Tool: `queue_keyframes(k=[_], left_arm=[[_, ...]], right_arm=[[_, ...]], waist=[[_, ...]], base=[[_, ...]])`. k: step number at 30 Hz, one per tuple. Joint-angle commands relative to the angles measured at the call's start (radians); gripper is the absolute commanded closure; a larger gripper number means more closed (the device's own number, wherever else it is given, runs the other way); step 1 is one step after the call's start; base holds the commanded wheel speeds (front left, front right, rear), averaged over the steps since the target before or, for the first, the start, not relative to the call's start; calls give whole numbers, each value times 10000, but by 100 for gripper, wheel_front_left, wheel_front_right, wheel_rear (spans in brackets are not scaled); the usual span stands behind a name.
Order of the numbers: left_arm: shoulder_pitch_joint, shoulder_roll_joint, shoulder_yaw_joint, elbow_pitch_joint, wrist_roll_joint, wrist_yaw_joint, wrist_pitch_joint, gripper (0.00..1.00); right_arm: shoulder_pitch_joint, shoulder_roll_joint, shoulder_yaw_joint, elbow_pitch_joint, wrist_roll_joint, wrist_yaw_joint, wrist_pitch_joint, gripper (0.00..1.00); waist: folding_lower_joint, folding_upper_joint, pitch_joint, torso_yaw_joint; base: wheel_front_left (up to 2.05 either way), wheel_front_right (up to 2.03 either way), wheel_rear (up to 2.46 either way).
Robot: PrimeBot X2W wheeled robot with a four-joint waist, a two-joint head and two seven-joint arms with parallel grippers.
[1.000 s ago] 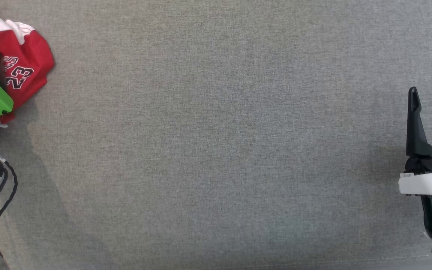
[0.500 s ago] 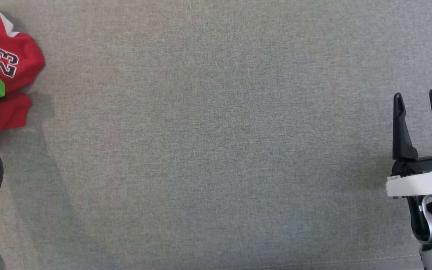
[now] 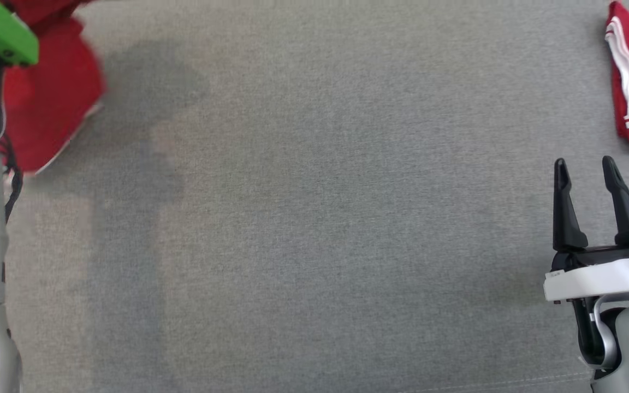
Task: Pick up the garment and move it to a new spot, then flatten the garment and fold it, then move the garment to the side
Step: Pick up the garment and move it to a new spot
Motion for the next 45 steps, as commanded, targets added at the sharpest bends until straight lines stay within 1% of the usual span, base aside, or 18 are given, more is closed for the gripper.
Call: queue_keyframes(k=[1,4,7,10,14,17,22,29,33,36,37,38,39,42,45], left_arm=[[-189,-104,-200,-446,-142,-18,126,100],[-288,-262,-573,-1340,-251,-19,445,100],[-431,-574,-886,-2139,-259,-16,761,100],[-506,-965,-1161,-2606,-338,31,951,100],[-451,-1465,-1561,-2778,-371,54,1038,100],[-86,-1862,-1908,-2714,-423,54,962,100],[896,-2301,-2327,-2464,-600,129,599,100],[2945,-2626,-2815,-1657,-948,364,-233,100],[4061,-2700,-3168,-1056,-1123,547,-849,100],[4634,-2750,-3572,-701,-1343,552,-1222,100],[4743,-2758,-3697,-629,-1405,546,-1328,89],[4855,-2762,-3871,-550,-1437,577,-1474,51],[4922,-2762,-4018,-523,-1520,597,-1573,0],[4970,-2754,-4364,-597,-1631,843,-1994,0],[4855,-2752,-4332,-703,-1471,1075,-2240,0]], right_arm=[[152,97,-18,45,-2,-16,-37,0],[166,231,-13,81,18,-16,-40,0],[160,394,16,120,53,-16,-35,0],[154,497,24,157,86,-16,-36,0],[126,640,70,201,131,-16,-37,0],[137,747,86,194,142,-16,-36,0],[177,813,52,251,200,-16,-38,0],[159,871,141,327,215,-16,-39,0],[72,825,243,403,241,-16,-39,0],[77,793,335,471,236,-16,-39,0],[84,770,349,495,248,-16,-39,0],[98,757,381,530,256,-16,-37,0],[115,745,406,548,256,-16,-39,0],[200,690,461,583,224,-16,-39,0],[313,638,483,578,191,-16,-38,0]], waist=[[0,0,-425,-430],[0,0,-588,-769],[0,0,-675,-1174],[0,0,-689,-1514],[0,0,-684,-1948],[0,0,-658,-2182],[0,0,-614,-2328],[0,0,-594,-2267],[0,0,-595,-2189],[0,0,-639,-2092],[0,0,-668,-2052],[0,0,-714,-2009],[0,0,-757,-1972],[0,0,-967,-1804],[0,0,-1181,-1615]], base=[[0,0,0],[0,0,0],[0,0,0],[0,0,0],[0,0,0],[0,0,0],[0,0,0],[0,0,0],[0,0,0],[0,0,0],[0,0,0],[0,0,0],[0,0,0],[0,0,0],[0,0,0]])
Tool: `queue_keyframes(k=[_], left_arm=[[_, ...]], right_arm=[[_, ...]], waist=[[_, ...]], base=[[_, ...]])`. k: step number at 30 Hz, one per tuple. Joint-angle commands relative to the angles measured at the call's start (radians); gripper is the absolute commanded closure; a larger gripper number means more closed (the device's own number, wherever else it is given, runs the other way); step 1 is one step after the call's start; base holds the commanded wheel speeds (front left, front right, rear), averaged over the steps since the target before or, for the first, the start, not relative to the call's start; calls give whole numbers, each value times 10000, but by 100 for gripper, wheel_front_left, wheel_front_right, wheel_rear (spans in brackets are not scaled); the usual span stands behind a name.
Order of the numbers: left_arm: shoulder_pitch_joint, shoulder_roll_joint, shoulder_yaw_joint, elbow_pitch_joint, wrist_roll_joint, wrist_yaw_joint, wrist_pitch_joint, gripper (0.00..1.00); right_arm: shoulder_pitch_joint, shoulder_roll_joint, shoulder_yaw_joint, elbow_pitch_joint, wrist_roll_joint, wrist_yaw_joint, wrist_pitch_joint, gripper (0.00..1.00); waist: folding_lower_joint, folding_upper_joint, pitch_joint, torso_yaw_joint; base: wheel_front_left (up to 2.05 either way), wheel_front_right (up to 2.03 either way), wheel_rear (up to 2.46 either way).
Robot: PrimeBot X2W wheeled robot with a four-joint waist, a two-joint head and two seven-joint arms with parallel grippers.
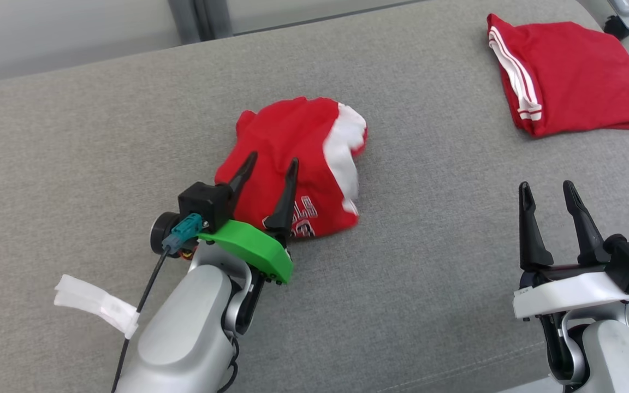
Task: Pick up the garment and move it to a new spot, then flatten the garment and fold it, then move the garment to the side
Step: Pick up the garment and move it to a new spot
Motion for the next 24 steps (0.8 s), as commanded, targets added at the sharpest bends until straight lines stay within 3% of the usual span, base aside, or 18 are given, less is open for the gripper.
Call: queue_keyframes(k=[1,10,24], left_arm=[[-45,47,160,-76,165,119,-112,0],[977,680,1897,-1566,850,516,-176,0],[3672,1081,3944,-3053,1790,350,-178,0]], right_arm=[[165,-42,20,-8,22,-16,-28,0],[432,-209,131,-119,-21,-16,-28,0],[810,-392,374,-185,-98,-16,-28,0]], waist=[[0,0,-269,265],[0,0,-899,1017],[0,0,-1459,1791]], base=[[0,0,0],[0,0,0],[0,0,0]])
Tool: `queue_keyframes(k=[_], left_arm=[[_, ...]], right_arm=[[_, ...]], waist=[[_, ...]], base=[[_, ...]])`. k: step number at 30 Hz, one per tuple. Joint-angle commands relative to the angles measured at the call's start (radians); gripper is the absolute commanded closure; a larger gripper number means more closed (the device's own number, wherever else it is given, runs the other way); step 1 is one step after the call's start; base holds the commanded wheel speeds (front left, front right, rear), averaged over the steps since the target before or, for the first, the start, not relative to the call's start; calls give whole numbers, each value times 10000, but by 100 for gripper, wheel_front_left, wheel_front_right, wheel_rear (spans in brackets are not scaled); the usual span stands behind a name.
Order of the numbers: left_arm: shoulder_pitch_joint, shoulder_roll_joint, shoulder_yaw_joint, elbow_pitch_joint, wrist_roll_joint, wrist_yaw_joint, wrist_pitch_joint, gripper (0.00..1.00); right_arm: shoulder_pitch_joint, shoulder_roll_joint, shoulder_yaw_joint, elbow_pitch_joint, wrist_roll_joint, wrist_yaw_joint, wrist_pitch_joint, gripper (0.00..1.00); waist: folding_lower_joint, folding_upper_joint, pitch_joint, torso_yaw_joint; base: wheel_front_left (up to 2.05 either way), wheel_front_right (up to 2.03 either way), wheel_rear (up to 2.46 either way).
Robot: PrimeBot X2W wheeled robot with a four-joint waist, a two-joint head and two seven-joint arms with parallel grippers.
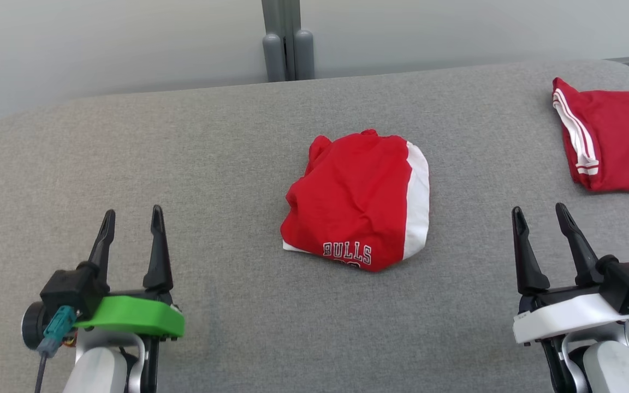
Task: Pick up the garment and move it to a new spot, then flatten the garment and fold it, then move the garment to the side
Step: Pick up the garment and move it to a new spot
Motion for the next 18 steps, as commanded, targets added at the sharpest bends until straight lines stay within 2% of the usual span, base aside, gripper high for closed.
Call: queue_keyframes(k=[1,9,18], left_arm=[[322,11,162,-81,86,-86,-25,0],[1373,-192,788,-484,473,-595,-26,0],[1651,-400,1222,-500,1056,-985,-26,0]], right_arm=[[169,-56,19,-32,-26,-16,-28,0],[378,-89,31,-29,108,-16,-28,0],[562,22,50,114,204,-16,-27,0]], waist=[[1,0,-118,143],[1,0,-210,321],[1,0,-251,406]], base=[[0,0,0],[0,0,0],[0,0,0]])
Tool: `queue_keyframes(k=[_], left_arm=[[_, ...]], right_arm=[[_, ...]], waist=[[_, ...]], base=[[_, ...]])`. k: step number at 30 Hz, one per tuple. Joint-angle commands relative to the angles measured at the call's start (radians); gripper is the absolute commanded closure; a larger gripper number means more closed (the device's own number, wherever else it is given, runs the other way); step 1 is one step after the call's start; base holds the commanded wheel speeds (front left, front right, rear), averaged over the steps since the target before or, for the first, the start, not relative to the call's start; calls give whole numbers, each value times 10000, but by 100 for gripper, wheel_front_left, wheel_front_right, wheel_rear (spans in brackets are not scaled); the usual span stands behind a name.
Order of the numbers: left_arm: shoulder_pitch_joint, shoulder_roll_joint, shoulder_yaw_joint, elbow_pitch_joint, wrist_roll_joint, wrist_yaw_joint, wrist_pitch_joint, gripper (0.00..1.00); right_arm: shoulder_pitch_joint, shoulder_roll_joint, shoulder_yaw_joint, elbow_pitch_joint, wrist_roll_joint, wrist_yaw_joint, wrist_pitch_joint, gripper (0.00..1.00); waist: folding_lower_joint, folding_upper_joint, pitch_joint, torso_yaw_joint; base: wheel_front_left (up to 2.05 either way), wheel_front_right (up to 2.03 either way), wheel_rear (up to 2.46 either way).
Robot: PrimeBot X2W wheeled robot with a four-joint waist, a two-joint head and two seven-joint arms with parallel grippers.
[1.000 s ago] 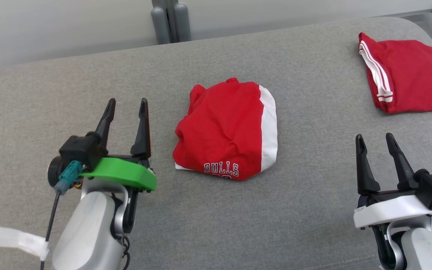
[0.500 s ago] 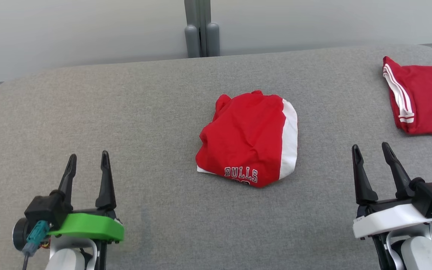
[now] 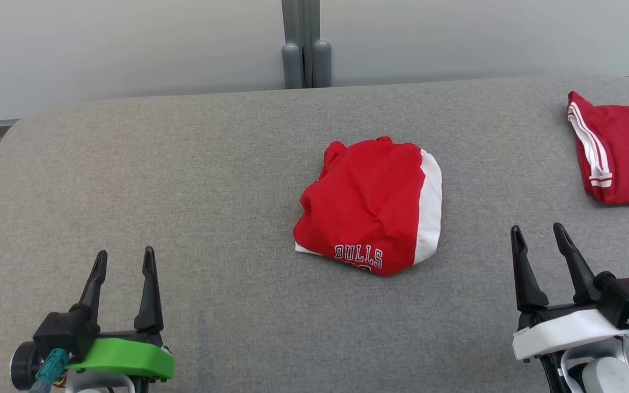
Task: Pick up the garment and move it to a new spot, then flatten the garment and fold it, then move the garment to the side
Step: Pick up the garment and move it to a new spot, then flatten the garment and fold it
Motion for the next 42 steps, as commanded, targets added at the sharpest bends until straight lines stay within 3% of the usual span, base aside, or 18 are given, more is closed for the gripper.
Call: queue_keyframes(k=[1,42], left_arm=[[187,-38,73,-21,131,-70,-26,0],[-62,-560,769,188,1187,-450,-27,0]], right_arm=[[102,29,15,42,79,-16,-28,0],[-51,126,223,427,210,-16,-28,0]], waist=[[0,0,-3,-4],[0,0,129,-57]], base=[[0,0,0],[0,0,0]])
